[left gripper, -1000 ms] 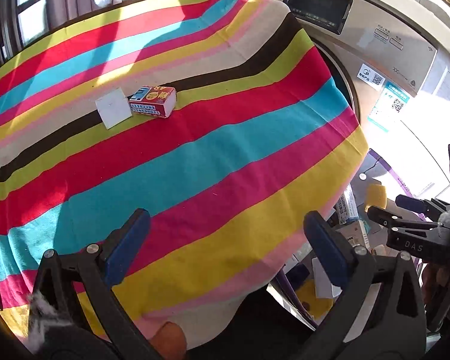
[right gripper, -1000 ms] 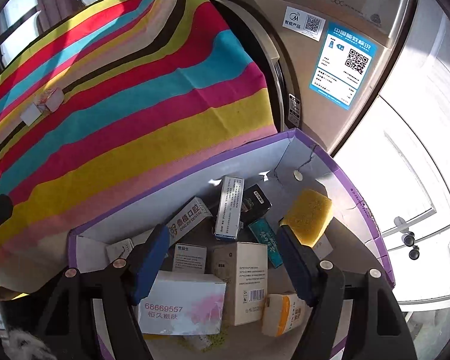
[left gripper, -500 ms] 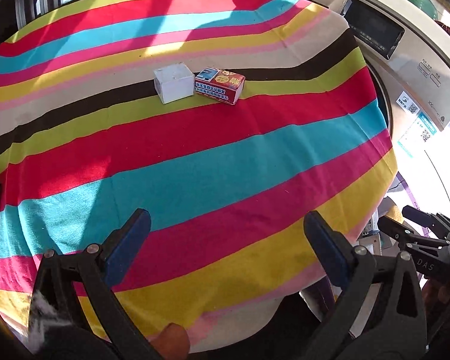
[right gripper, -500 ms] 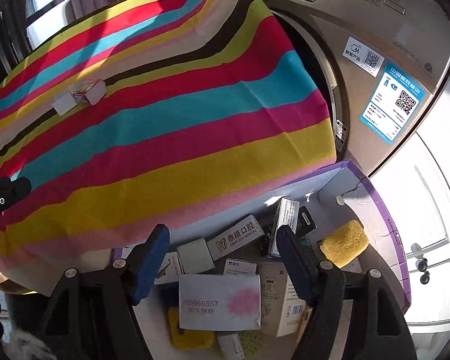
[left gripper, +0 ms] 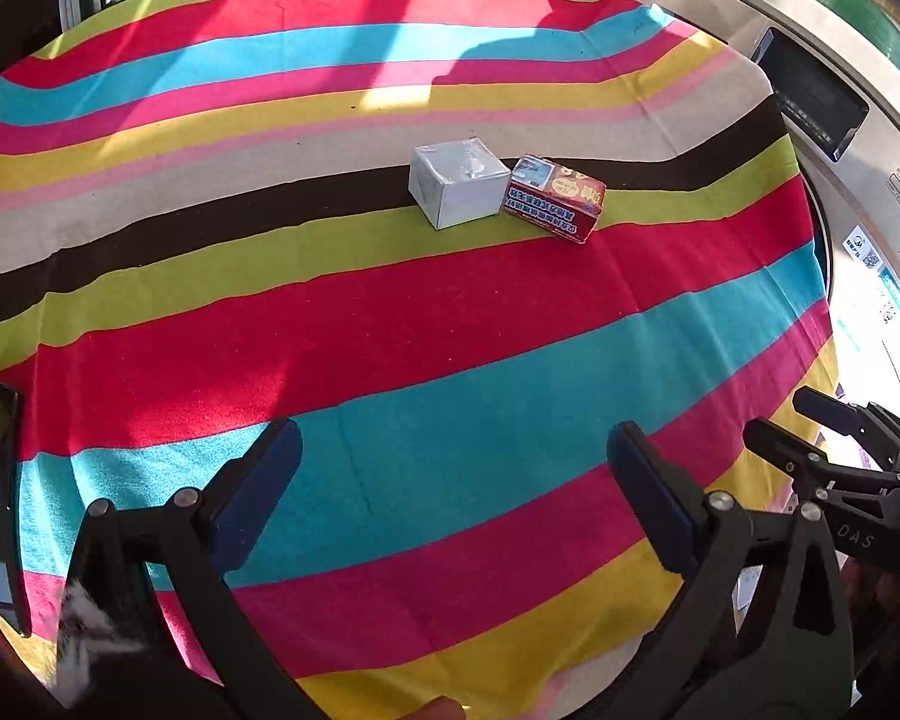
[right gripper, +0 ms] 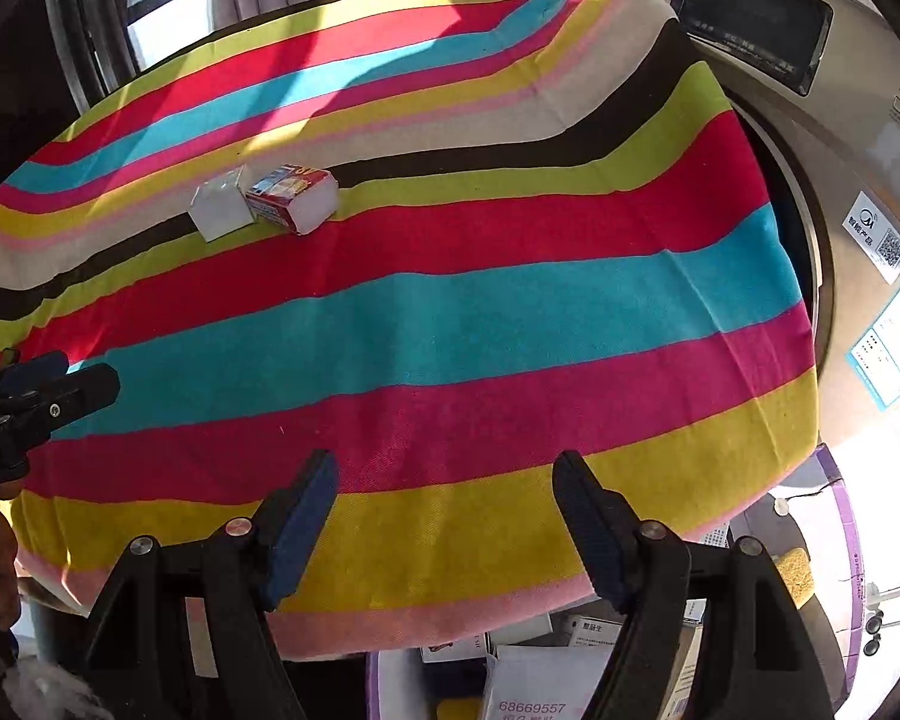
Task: Organize objects
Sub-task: 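Grasp small white cube box with left tool while right tool grasps red box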
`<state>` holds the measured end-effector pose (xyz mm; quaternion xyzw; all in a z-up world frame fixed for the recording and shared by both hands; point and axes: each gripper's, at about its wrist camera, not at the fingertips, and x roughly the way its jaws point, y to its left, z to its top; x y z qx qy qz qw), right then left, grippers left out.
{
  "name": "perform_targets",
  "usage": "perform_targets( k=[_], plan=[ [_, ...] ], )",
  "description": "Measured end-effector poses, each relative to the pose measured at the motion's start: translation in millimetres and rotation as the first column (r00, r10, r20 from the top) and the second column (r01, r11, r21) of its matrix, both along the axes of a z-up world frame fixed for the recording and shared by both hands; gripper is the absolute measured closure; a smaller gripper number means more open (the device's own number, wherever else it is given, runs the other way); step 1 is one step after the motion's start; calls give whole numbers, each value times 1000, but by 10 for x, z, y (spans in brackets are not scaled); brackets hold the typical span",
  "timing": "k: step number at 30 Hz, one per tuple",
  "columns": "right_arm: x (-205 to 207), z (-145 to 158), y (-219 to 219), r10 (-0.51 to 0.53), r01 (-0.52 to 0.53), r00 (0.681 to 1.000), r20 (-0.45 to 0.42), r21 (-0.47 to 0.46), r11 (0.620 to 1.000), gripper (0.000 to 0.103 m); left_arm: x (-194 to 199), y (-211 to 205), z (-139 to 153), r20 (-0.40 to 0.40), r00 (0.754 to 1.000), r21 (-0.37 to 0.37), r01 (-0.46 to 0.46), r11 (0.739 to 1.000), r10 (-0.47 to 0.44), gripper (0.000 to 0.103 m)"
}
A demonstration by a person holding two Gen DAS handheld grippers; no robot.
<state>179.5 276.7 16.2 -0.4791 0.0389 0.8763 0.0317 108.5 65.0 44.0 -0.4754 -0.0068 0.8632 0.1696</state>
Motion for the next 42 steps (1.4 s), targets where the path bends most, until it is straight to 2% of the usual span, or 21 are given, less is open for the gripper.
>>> perform_targets(
  k=[5,11,14,19,25,30,32,34,36,37,38,42],
  plan=[
    [-251,-1,-181,45,-45,999,-26,11,999,28,-144,-37,-8,-1,1000,-15,2,1000,-2,1],
    [-531,-57,-341,88,-87,996,-30,10,996,28,-435,61,17,-40,994,-30,97,995,-98,5],
    [-665,-86,-403,105,-104,994,-25,25,994,28,-613,117,23,-64,987,-62,146,987,-150,7],
    [-850,-117,-433,112,-112,994,-17,14,994,26,-922,216,-24,-59,965,-74,251,965,-256,7],
    [-1050,-161,-426,131,-131,991,-17,2,991,23,-1170,364,-90,-42,923,-98,378,921,-383,7],
    [-1220,-157,-435,192,-192,981,-27,12,981,23,-1316,485,-162,-17,880,-130,469,874,-475,18],
    [-1284,-140,-438,212,-211,977,-33,29,977,23,-1350,530,-188,-5,866,-133,496,858,-501,29],
    [-1343,-117,-446,232,-230,972,-40,42,972,23,-1378,559,-203,-8,854,-130,515,847,-520,33],
    [-1399,-88,-466,264,-261,964,-46,56,964,23,-1406,566,-198,-16,848,-120,525,843,-530,41],
    [-1420,-73,-487,283,-280,958,-49,68,958,23,-1422,559,-196,-19,847,-112,527,842,-532,51],
    [-1437,-55,-509,301,-296,952,-55,83,952,23,-1434,546,-192,-18,848,-105,525,845,-530,54],
    [-1537,14,-614,361,-349,929,-75,136,927,20,-1441,406,-180,-30,868,-66,493,868,-495,55]
  ],
)
